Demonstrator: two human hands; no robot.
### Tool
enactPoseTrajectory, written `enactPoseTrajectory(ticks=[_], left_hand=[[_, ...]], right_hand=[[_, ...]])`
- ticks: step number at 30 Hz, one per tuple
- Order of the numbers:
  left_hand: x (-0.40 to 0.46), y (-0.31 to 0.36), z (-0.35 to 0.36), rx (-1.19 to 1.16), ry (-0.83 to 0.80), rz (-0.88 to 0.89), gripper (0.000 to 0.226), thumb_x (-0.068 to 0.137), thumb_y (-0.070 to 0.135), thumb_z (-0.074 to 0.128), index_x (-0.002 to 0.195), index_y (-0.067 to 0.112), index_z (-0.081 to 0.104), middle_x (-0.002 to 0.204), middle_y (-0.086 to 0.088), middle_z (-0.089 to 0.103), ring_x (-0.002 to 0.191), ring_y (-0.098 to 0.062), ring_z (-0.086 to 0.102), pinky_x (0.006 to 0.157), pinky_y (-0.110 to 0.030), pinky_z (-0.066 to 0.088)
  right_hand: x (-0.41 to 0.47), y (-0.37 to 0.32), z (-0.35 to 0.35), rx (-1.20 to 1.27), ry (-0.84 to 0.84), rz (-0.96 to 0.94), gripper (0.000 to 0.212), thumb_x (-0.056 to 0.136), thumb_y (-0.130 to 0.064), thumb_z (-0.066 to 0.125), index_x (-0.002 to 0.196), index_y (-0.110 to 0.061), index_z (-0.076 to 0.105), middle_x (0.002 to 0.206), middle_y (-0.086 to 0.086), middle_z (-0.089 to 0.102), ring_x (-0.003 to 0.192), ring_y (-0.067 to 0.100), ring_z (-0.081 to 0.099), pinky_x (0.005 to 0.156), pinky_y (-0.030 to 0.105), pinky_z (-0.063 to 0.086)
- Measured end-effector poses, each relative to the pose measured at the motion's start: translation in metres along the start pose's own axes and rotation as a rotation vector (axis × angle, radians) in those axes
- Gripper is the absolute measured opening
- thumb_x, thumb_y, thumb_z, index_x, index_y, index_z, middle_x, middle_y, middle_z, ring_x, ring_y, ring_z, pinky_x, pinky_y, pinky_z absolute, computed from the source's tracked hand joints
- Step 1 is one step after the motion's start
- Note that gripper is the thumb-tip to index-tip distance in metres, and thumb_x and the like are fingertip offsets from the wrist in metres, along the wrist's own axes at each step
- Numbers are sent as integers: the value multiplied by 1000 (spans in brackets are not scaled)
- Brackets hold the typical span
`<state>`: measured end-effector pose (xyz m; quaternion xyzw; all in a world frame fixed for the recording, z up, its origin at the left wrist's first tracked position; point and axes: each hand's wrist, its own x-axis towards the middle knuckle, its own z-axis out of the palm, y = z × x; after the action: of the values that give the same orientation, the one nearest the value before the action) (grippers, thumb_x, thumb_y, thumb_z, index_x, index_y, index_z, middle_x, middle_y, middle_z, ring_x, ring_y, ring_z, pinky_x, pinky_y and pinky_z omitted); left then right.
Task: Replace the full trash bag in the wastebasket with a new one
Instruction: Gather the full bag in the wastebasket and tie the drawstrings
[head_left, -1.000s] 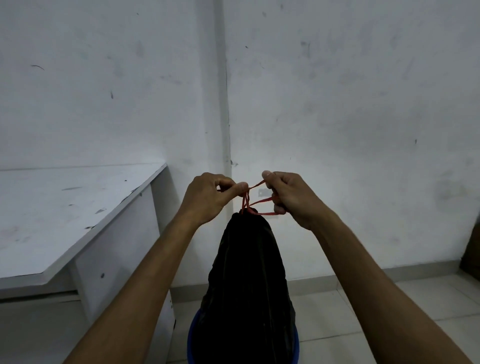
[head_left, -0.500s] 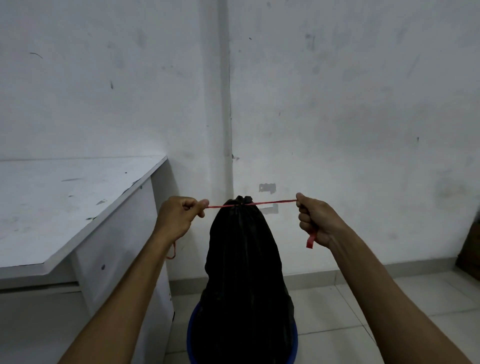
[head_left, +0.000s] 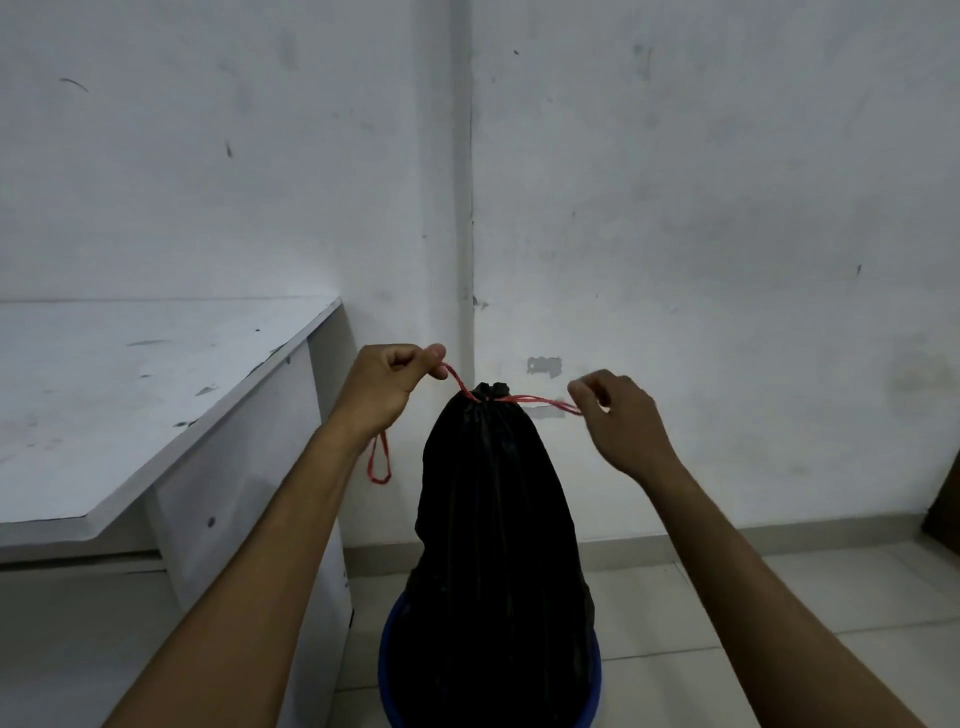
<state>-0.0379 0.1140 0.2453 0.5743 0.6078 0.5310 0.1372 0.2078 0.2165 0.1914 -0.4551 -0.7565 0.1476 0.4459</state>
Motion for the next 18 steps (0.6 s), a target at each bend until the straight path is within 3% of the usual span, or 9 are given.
enactPoseTrajectory(ticks=[2, 4, 5, 6, 7, 8, 10, 15, 18], left_hand=[[-3, 10, 5, -53, -31, 4, 34, 96, 42, 56, 90, 16, 76, 90, 16, 71, 91, 21, 55, 86, -17, 43], [-9, 19, 9, -89, -48, -4, 35, 99, 38, 52, 101, 12, 75, 94, 14, 60, 102, 4, 42, 95, -41, 46], [-11, 21, 11, -103, -52, -8, 34, 100, 36, 51, 105, 12, 74, 94, 16, 54, 101, -11, 48, 92, -46, 47], [-11, 23, 12, -121, -51, -9, 32, 100, 35, 51, 105, 15, 74, 93, 11, 59, 90, -22, 54, 78, -43, 52], [-11, 23, 13, -139, -48, -6, 29, 100, 35, 51, 103, 19, 75, 82, 5, 68, 64, -28, 47, 58, -30, 51], [-12, 22, 12, -154, -43, -3, 27, 100, 35, 51, 101, 21, 75, 63, 6, 66, 47, -20, 38, 47, -18, 39], [-12, 22, 11, -178, -30, -9, 26, 100, 34, 52, 100, 23, 75, 50, 16, 50, 44, -8, 30, 44, -12, 30], [-15, 28, 21, -211, -106, 47, 27, 100, 35, 51, 109, 25, 74, 96, 11, 75, 46, -2, 40, 49, -12, 34], [-20, 36, 28, -206, -213, 87, 28, 103, 35, 46, 112, 28, 72, 105, 9, 75, 49, -9, 30, 48, -14, 35]], right_hand=[[-9, -19, 6, 110, -108, -112, 29, 100, -47, 49, 113, -24, 64, 103, -3, 68, 97, 14, 63, 86, 35, 49], [-17, -36, 11, 75, -310, -139, 42, 99, -58, 41, 125, -28, 53, 103, -5, 66, 94, 15, 64, 82, 34, 50], [-20, -39, 14, 12, -367, -152, 44, 99, -60, 38, 126, -28, 50, 97, -6, 65, 90, 16, 64, 76, 33, 49], [-20, -39, 15, -51, -388, -163, 41, 100, -58, 36, 122, -26, 49, 88, -8, 63, 83, 17, 63, 71, 33, 47], [-21, -37, 13, -98, -388, -171, 37, 102, -56, 36, 115, -24, 50, 80, -8, 61, 78, 18, 61, 67, 34, 46], [-19, -37, 10, -124, -384, -185, 35, 103, -54, 36, 105, -23, 52, 75, -8, 58, 75, 19, 60, 67, 37, 44], [-16, -40, 0, -96, -415, -213, 39, 104, -48, 37, 88, -19, 58, 73, -2, 59, 72, 22, 57, 69, 39, 44], [0, -74, -31, 71, -384, -366, 36, 105, -35, 44, 79, -21, 66, 73, -8, 66, 62, 10, 53, 65, 29, 42], [8, -89, -38, 87, -356, -395, 36, 106, -31, 45, 80, -17, 66, 65, -12, 57, 59, 3, 47, 60, 20, 34]])
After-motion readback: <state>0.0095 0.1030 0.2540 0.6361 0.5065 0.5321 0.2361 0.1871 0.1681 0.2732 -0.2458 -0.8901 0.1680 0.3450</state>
